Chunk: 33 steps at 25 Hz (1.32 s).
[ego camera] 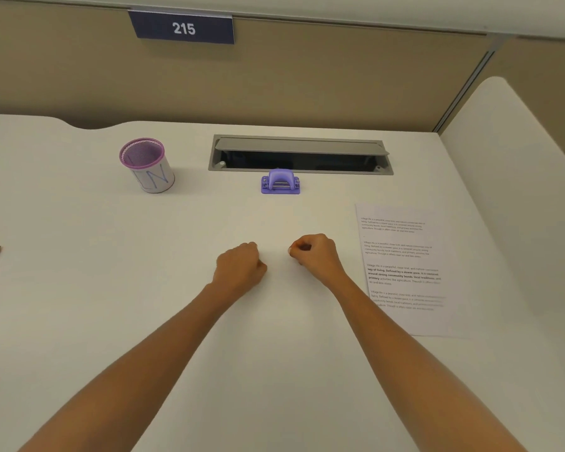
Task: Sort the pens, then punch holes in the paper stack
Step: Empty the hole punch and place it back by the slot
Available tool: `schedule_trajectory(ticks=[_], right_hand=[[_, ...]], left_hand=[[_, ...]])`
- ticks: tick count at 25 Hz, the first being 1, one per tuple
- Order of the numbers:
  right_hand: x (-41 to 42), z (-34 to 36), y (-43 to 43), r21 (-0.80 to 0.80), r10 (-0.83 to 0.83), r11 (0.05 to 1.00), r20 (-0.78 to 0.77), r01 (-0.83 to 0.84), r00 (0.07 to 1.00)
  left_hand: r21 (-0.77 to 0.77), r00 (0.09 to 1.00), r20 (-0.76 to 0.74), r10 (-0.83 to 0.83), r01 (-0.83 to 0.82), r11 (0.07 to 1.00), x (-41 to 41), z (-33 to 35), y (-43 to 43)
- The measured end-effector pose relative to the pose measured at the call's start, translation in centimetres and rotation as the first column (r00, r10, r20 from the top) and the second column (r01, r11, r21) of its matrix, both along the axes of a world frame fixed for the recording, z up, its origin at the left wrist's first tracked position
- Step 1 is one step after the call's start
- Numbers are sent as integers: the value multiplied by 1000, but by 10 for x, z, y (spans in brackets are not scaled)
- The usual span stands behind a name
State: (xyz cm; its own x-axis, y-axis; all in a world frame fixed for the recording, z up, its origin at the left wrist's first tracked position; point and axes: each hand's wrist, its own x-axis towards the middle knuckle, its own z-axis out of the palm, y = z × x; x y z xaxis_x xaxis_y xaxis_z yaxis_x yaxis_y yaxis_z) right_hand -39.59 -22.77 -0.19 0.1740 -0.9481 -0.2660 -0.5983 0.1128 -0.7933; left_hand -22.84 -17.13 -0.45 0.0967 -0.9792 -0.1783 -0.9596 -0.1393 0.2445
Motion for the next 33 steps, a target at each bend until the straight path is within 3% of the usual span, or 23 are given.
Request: schedule_trajectory(ticks=[3, 6, 9, 12, 18, 22, 26, 33], right_hand=[[-2, 5, -5, 65, -61, 996, 109, 54, 992], [3, 12, -9, 141, -133, 985, 260, 98, 956], [23, 20, -12, 187, -139, 979, 328, 80, 934], [61, 30, -16, 186, -98, 982, 328, 38, 939], [178, 43, -25, 38, 142, 988, 187, -152, 972], [264, 58, -40, -135, 230, 967, 117, -214, 966], [331, 72, -80, -333, 206, 922, -15, -199, 978], [360, 62, -121, -305, 218, 900, -307, -312, 926]], left_hand=[[-42, 927, -301, 225, -249, 968, 39, -1, 18], [-25, 765, -522, 378, -456, 889, 81, 2, 33], [7, 580, -700, 417, -578, 816, 114, 11, 42], [-14, 533, -750, 391, -604, 797, 140, 25, 42], [-88, 570, -734, 369, -618, 781, 192, 48, 20], [-193, 699, -619, 358, -578, 793, 229, 59, -17], [-298, 799, -498, 337, -523, 799, 269, 66, -68], [-385, 881, -309, 359, -461, 800, 288, 57, -121]])
